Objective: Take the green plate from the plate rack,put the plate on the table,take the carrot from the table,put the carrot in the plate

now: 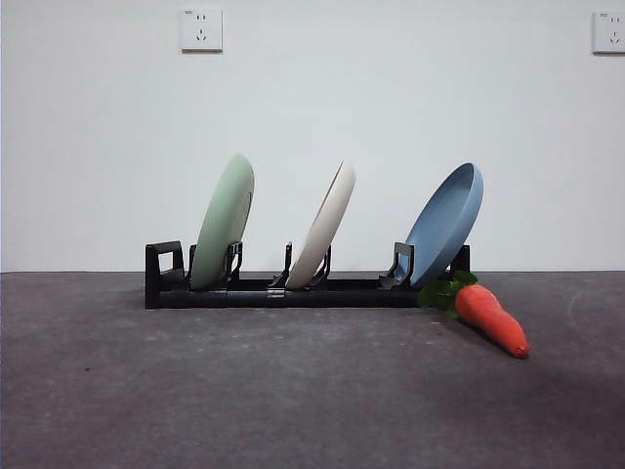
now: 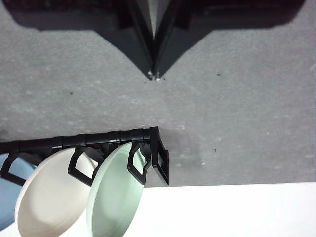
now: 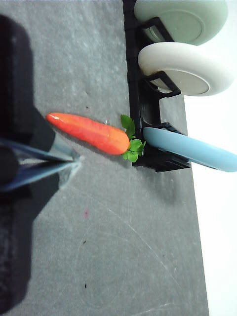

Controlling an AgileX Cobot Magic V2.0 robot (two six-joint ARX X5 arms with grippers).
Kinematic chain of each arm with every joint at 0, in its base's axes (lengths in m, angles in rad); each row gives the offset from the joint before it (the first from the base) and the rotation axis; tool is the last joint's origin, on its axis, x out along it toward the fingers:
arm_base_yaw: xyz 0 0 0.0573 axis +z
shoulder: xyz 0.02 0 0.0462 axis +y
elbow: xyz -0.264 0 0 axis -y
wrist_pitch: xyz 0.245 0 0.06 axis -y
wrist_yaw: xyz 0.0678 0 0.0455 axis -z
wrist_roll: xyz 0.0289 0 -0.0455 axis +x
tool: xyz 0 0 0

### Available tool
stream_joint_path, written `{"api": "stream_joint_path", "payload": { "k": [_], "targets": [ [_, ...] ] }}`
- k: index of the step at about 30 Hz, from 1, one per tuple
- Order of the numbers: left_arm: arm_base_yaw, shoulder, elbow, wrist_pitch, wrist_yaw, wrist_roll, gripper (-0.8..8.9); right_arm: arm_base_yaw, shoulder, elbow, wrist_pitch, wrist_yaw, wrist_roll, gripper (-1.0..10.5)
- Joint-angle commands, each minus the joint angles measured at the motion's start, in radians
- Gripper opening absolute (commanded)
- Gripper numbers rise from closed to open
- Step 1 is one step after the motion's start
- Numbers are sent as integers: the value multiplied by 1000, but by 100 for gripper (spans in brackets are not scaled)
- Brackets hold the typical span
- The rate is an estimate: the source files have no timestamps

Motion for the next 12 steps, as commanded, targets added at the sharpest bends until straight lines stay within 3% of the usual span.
{"api": "stream_joint_path", "payload": {
  "k": [1, 8, 12],
  "targets": [
    [3, -2, -13, 6, 5, -64, -4, -2, -2, -16, 3, -3, 36, 1],
    [3, -2, 34, -6, 82, -140, -8, -2, -2, 20, 1, -4, 145, -10],
    [3, 1, 117, -80, 83, -151, -8, -2, 6, 87, -3, -24, 167, -12]
  ]
}}
